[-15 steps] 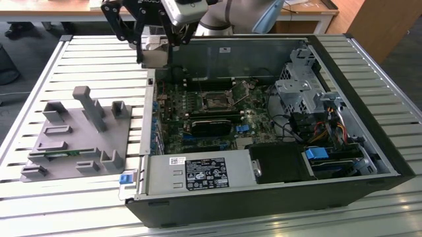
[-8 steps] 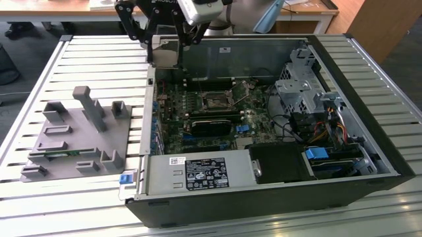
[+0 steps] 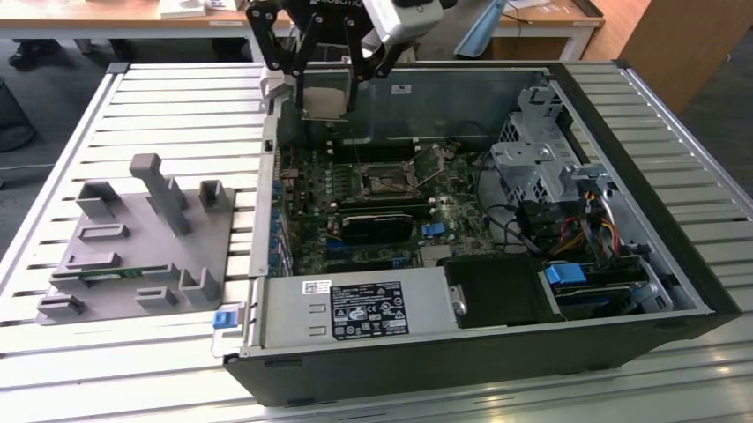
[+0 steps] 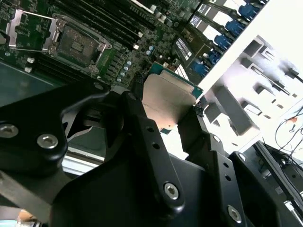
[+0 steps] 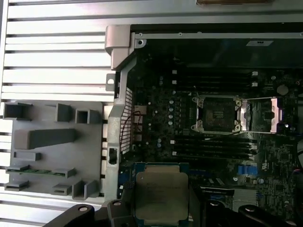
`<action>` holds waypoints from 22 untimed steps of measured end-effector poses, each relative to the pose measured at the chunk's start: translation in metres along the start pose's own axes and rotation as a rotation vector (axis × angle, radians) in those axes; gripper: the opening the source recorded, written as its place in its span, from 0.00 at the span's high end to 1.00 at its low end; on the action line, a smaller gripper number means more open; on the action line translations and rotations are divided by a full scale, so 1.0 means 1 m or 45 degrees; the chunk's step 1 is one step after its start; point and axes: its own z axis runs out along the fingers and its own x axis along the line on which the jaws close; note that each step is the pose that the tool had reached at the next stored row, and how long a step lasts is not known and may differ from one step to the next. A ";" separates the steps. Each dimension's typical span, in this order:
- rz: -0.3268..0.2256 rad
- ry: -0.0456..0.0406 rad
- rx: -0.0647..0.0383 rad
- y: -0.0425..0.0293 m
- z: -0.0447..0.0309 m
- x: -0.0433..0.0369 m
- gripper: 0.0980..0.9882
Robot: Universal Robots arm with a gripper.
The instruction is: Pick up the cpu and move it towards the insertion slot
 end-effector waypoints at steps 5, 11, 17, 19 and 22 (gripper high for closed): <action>0.000 0.000 0.000 0.0001 -0.0011 -0.0087 0.50; -0.006 -0.105 0.002 0.0009 -0.0009 -0.0088 0.50; -0.008 -0.129 0.003 0.0091 0.0016 -0.0126 0.50; -0.008 -0.132 0.003 0.0115 0.0025 -0.0148 0.50; -0.008 -0.132 0.003 0.0143 0.0028 -0.0194 0.50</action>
